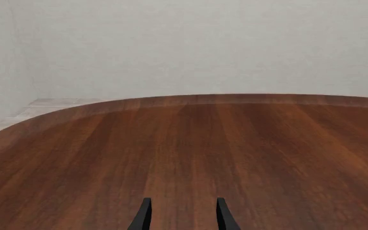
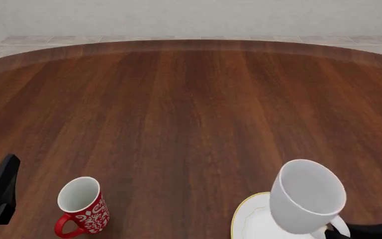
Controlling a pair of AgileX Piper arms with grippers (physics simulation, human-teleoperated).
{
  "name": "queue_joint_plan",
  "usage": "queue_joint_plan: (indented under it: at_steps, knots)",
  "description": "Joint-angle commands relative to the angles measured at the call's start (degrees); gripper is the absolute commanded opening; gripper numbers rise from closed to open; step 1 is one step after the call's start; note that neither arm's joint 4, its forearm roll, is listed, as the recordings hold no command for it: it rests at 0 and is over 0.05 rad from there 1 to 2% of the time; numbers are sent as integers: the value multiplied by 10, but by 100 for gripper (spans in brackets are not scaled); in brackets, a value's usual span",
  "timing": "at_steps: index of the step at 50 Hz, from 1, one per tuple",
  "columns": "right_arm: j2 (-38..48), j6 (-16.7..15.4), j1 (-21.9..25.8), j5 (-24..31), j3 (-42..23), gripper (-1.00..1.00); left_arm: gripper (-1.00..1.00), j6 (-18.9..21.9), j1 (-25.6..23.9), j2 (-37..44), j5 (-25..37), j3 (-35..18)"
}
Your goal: Put the white mug on the plate.
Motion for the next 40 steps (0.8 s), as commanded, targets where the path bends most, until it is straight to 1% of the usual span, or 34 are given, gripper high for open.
queue_joint_plan:
  at_steps: [1, 19, 40]
  knots:
    - [-4, 8, 4, -2, 16, -100, 100, 0, 0, 0, 0, 0]
    - [-9, 24, 12, -15, 60, -100, 100, 0, 0, 0, 0, 0]
    - [15, 26, 14, -47, 78, -100, 100, 0, 0, 0, 0, 0]
